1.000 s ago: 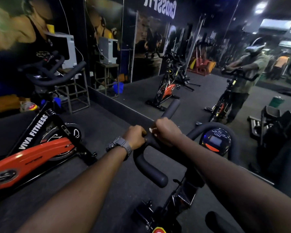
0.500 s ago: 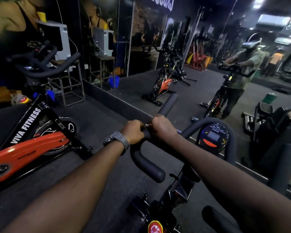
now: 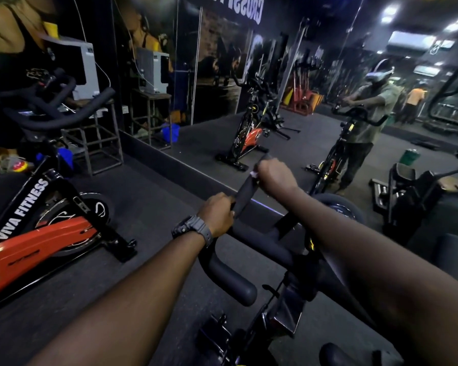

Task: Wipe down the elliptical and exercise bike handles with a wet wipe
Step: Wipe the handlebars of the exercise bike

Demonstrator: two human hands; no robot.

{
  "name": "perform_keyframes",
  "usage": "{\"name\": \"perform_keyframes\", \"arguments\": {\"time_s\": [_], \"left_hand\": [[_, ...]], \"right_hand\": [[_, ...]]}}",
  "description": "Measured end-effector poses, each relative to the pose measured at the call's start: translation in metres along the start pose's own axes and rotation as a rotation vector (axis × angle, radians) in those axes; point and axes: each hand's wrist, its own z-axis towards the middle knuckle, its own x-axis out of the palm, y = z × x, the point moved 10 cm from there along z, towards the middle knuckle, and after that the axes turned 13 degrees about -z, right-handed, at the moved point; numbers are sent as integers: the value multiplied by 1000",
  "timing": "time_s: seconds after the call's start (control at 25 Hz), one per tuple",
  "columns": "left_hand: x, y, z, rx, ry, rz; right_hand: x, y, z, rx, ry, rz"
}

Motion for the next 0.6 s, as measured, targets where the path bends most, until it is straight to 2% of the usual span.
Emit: {"name": "perform_keyframes", "arguments": {"time_s": [0.04, 0.08, 0.2, 0.24, 0.36, 0.4, 0.44, 0.52, 0.56, 0.6], "left_hand": [[-1, -1, 2, 9, 0, 7], [-1, -1, 3, 10, -7, 11], [-6, 4, 7, -17, -56, 17], [-5, 3, 8, -9, -56, 27], [-2, 3, 9, 0, -15, 23], [-3, 3, 10, 0, -6, 15], [-3, 4, 11, -3, -5, 9], [-5, 6, 12, -14, -21, -3], [-5, 7, 12, -13, -23, -3], [-5, 8, 12, -7, -20, -4]], "right_hand": [[-2, -11, 3, 57, -32, -22], [-1, -1, -2, 25, -32, -48], [22, 72, -42, -327, 139, -107], [18, 64, -38, -317, 160, -89], [-10, -15, 14, 42, -11, -57], [-9, -17, 14, 61, -35, -63], [-5, 1, 6, -17, -27, -75], [18, 62, -26, -313, 71, -119], [25, 64, -29, -360, 123, -106], [20, 49, -17, -313, 127, -94]]}}
